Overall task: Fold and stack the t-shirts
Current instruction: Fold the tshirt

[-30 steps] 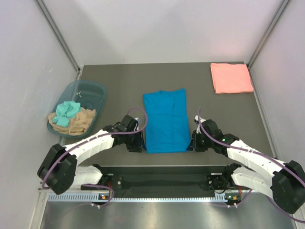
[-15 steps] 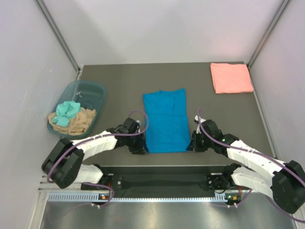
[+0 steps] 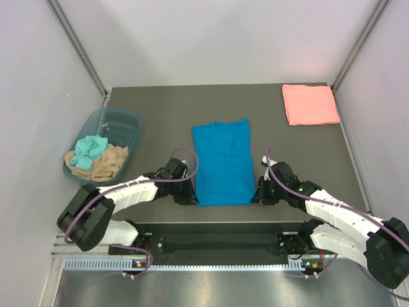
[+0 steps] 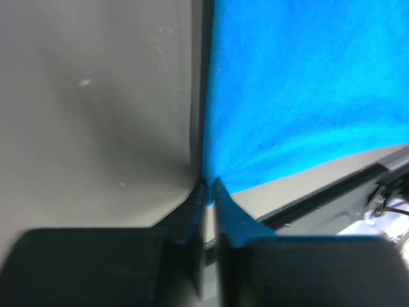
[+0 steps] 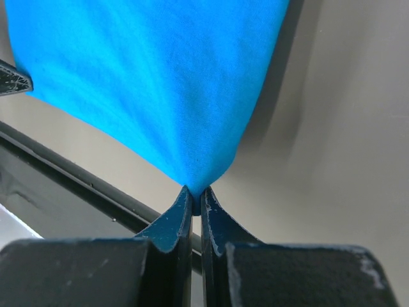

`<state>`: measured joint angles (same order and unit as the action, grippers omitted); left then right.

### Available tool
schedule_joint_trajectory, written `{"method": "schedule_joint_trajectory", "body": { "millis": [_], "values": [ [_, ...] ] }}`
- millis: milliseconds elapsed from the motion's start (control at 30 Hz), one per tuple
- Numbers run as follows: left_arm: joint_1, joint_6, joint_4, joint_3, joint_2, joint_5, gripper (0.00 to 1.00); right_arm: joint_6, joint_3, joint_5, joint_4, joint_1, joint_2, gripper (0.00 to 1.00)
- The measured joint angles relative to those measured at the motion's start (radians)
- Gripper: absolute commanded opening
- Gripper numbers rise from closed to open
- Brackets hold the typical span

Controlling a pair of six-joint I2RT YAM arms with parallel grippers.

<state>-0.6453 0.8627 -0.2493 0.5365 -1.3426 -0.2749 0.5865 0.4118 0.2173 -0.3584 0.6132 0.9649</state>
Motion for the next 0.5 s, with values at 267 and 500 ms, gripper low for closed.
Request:
{"method": "schedule_joint_trajectory", "body": {
  "millis": [267,500],
  "values": [
    [-0.008,0.008,-0.007,0.002,0.001,0.009,0.00,0.002,-0.010,0.000,0.001,0.000,-0.007,0.00],
    [-0.028,0.008,-0.069,0.028,0.020,0.019,0.00,0.002,-0.012,0.001,-0.010,0.003,-0.035,0.00]
  ]
}}
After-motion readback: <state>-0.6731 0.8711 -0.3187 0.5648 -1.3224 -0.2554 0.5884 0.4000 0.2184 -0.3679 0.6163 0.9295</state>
